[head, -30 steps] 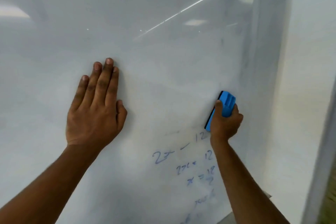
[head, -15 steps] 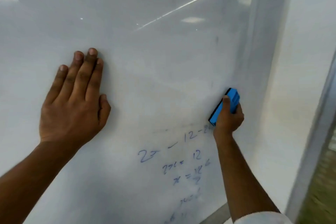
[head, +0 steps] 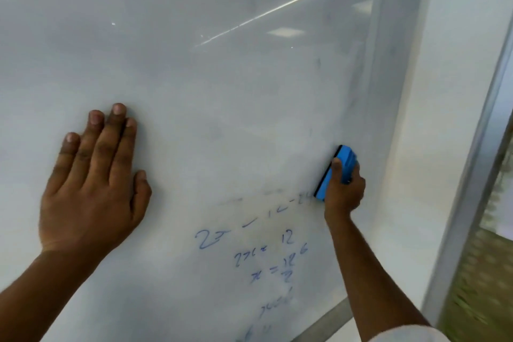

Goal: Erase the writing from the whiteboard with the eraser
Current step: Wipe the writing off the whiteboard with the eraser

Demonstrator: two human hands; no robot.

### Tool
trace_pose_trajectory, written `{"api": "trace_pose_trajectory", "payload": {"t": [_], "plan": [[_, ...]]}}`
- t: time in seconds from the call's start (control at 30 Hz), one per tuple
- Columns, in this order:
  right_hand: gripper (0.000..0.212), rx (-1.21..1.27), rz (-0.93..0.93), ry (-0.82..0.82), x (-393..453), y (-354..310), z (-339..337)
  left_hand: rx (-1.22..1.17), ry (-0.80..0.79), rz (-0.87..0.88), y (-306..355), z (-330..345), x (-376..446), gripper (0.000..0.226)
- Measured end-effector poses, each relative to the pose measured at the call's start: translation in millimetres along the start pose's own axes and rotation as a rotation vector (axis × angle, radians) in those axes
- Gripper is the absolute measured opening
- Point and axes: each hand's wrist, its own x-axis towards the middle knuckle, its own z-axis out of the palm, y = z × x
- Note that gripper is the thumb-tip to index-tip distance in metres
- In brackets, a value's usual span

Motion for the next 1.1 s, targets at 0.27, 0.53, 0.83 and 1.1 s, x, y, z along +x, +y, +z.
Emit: {"api": "trace_pose_trajectory", "payload": {"t": [0.27,0.53,0.83,1.1], "plan": [[0.07,-0.005,-0.443,-0.268,-199,1,9,0.039,-0.01,-0.031,10,-2,-13,0.071],[0.065,-0.102,-0.621,-0.248,-142,32,-4,0.067,0.005,-0.027,11,-3,-17,0.07],[0.077,-0.067,-0.212,-0.091,-217,29,13,0.073,-0.017,-0.029,10,3,-16,0.072],[0.062,-0.059,-0.611,-0.4,-231,28,-7,0.056,-0.117,0.101,-19,-21,-40,0.07]]}}
